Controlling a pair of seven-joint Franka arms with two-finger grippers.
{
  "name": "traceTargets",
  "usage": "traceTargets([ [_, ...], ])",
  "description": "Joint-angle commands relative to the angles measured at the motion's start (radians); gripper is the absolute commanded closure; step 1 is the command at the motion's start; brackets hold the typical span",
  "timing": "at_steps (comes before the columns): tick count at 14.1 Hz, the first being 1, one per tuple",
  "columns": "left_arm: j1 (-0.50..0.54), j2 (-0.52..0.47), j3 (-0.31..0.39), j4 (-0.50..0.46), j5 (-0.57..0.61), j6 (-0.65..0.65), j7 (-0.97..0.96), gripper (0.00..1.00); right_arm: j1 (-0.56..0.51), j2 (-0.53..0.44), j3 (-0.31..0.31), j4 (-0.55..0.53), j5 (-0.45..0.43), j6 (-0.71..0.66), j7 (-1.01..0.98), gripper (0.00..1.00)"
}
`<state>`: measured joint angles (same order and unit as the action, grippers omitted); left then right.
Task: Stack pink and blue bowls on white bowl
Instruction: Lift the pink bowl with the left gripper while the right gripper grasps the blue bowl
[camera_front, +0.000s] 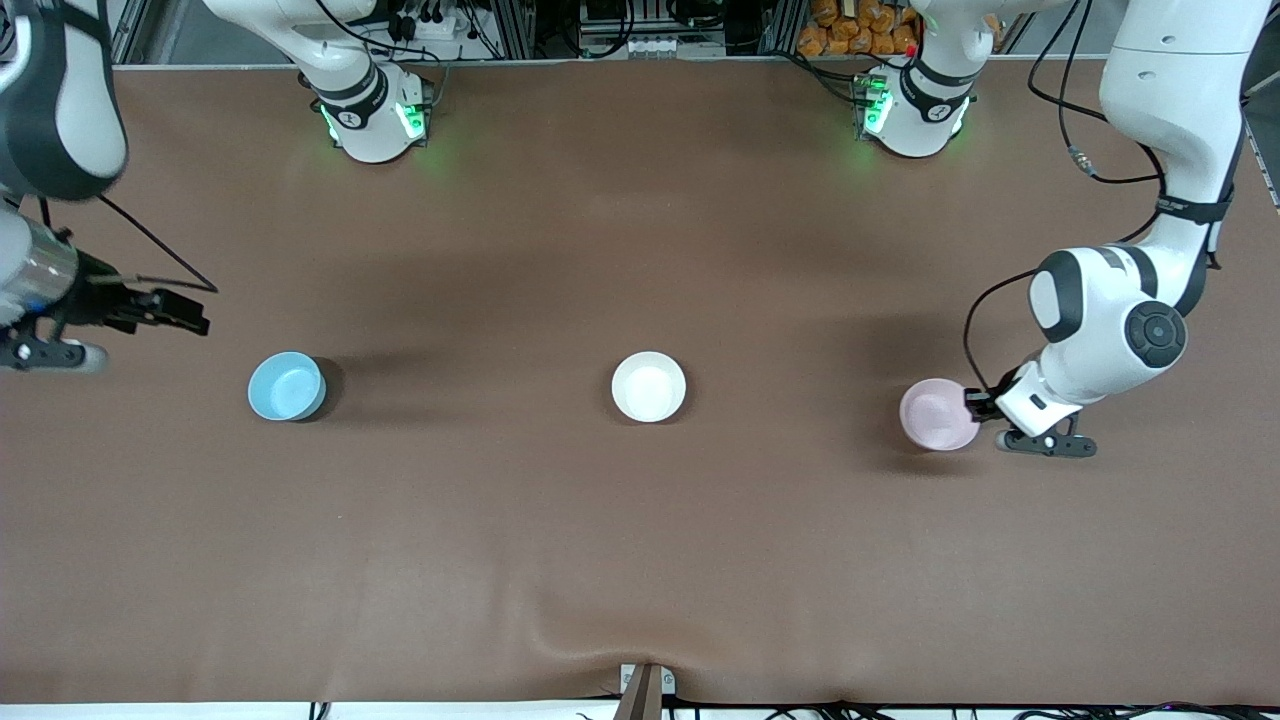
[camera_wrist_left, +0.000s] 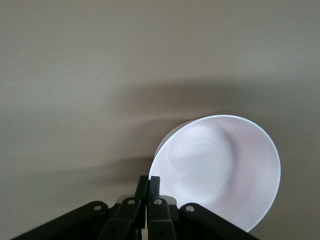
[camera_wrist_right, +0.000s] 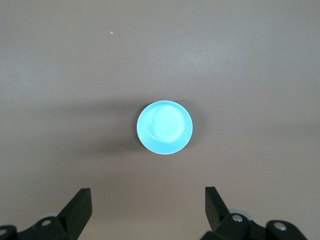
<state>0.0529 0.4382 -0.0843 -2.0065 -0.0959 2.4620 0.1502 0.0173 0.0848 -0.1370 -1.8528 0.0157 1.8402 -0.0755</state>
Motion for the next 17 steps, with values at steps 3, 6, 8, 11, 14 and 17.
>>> traceTargets([
  [3,-0.063,-0.01,-0.08,0.129,-0.047,-0.127,-0.202,1.0,-0.022,0.084,0.007,0.011,-0.002,0.063,-0.055,0.0],
  [6,-0.161,-0.006,-0.08,0.228,-0.048,-0.224,-0.367,1.0,-0.023,0.153,0.007,0.009,-0.003,0.138,-0.055,0.0],
  [8,-0.223,0.007,-0.081,0.264,-0.048,-0.242,-0.482,1.0,-0.028,0.185,0.007,0.009,-0.002,0.168,-0.055,0.0],
  [11,-0.321,0.027,-0.081,0.317,-0.048,-0.251,-0.632,1.0,-0.03,0.231,0.007,0.009,-0.003,0.211,-0.055,0.0],
  [14,-0.411,0.077,-0.081,0.388,-0.062,-0.259,-0.71,1.0,-0.046,0.279,0.007,0.011,-0.002,0.234,-0.055,0.0],
  [17,-0.499,0.158,-0.08,0.474,-0.093,-0.259,-0.817,1.0,-0.068,0.328,0.008,0.011,-0.002,0.273,-0.055,0.0],
])
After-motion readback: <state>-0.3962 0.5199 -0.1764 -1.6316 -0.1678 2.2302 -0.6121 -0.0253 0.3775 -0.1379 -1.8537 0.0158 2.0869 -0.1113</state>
